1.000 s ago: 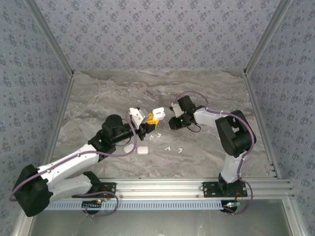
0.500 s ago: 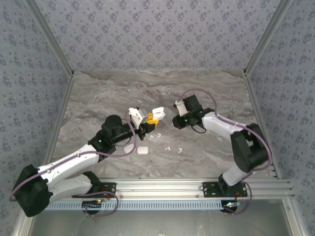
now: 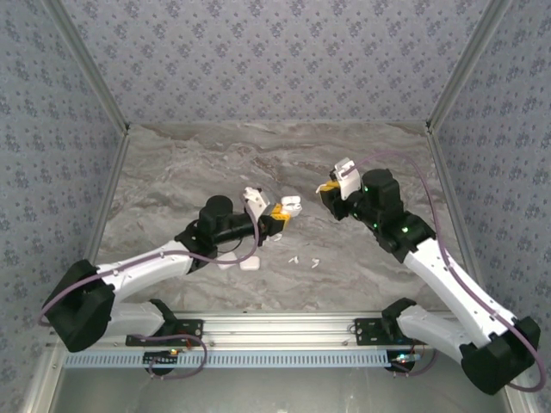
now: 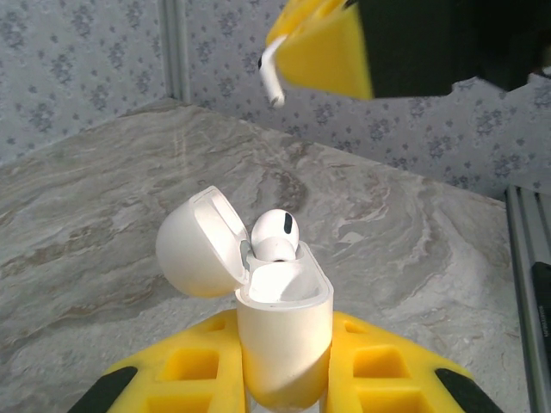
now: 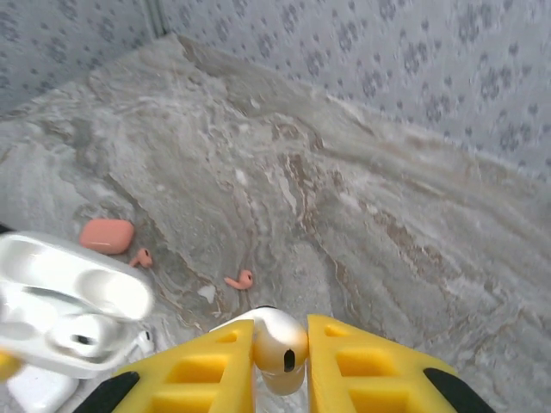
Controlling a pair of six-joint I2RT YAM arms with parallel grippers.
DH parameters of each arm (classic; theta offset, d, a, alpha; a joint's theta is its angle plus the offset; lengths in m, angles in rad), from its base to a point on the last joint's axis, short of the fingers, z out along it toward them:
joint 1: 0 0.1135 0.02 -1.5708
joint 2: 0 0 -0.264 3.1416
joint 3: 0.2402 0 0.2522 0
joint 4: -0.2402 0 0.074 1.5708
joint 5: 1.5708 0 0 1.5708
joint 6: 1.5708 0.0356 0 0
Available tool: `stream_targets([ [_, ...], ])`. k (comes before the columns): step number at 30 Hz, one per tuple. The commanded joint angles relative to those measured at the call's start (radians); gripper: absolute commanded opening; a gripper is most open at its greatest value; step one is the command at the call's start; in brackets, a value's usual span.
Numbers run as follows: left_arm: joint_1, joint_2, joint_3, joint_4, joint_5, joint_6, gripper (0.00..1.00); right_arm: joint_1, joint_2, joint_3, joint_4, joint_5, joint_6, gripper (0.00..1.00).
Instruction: Insert wireless bluetooth earbuds into charging case
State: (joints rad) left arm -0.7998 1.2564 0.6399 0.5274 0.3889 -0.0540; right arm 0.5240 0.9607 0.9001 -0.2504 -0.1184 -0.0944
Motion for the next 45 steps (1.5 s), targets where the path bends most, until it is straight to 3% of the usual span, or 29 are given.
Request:
stream_targets([
  [1,-0.010,0.020,0.061,0.073,0.086,-0.016,0.00,0.042,-0.046,0.010,-0.024,0.017,-0.080,0.21],
  [15,-0.014,0.049,0.089,0.079,0.148,-0.018,0.00,0.193,-0.045,0.024,-0.007,0.016,-0.183,0.22],
  [34,-0.015,0.050,0.096,0.075,0.150,-0.014,0.00,0.216,-0.007,0.014,0.016,-0.015,-0.169,0.22],
  [45,-0.016,0.048,0.089,0.086,0.147,-0.017,0.00,0.202,0.025,0.079,-0.092,-0.117,-0.172,0.31],
])
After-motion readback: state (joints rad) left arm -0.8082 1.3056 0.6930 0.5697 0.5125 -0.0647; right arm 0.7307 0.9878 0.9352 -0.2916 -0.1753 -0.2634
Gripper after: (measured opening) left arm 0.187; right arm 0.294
